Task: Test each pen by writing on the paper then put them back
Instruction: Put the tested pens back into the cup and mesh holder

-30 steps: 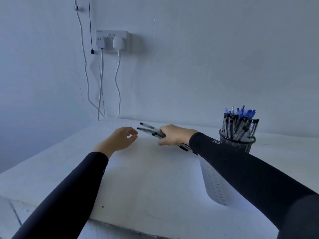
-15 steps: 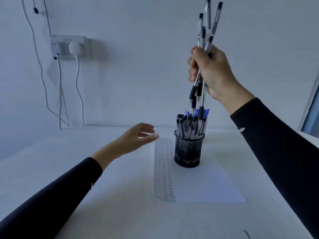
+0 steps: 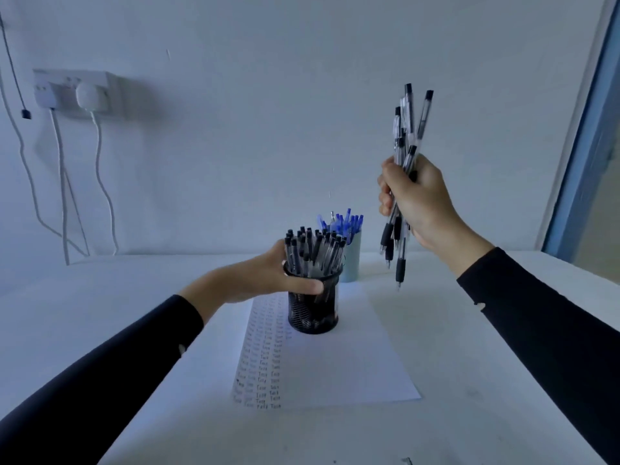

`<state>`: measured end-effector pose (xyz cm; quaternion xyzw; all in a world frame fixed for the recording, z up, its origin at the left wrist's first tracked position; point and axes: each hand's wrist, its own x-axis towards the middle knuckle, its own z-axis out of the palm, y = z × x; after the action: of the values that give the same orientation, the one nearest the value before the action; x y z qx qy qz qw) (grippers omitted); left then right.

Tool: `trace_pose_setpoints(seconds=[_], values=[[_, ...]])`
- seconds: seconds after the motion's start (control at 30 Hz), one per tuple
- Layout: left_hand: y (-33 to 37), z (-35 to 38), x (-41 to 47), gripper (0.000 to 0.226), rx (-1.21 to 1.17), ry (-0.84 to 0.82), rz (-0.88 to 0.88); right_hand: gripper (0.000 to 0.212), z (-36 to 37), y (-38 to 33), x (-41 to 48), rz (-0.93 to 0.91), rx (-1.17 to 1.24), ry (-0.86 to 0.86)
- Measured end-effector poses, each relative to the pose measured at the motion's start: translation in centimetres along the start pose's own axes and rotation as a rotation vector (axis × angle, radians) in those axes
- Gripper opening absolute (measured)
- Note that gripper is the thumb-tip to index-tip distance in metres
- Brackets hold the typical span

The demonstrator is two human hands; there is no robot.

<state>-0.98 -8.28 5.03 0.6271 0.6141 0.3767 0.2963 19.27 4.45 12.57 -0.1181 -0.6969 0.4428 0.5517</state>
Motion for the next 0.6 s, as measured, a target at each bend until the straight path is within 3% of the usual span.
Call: trace_pose_setpoints(seconds=[0.1, 0.2, 0.3, 0.43, 0.6], values=[[1.3, 0.1, 0.7, 0.125, -0.008, 0.236, -0.030, 0.019, -0.2, 0.8, 0.7, 0.009, 0.013, 0.049], [2.4, 2.0, 2.0, 0.122, 0.165, 0.383, 0.045, 0.022, 0.3, 1.8, 1.1, 0.052, 0.032, 0.090], [3.5, 2.8, 2.9, 0.090, 0.269, 0.454, 0.103, 0.025, 0.9, 2.5, 1.5, 0.074, 0.051, 0.115], [3.9, 1.9, 3.4, 0.025, 0.143, 0.399, 0.128, 0.027, 1.5, 2.2, 1.9, 0.059, 0.093, 0.147], [2.6, 0.3, 2.8, 0.015, -0.134, 0.399, 0.114, 0.024, 3.2, 1.7, 2.1, 0.048, 0.223, 0.240]])
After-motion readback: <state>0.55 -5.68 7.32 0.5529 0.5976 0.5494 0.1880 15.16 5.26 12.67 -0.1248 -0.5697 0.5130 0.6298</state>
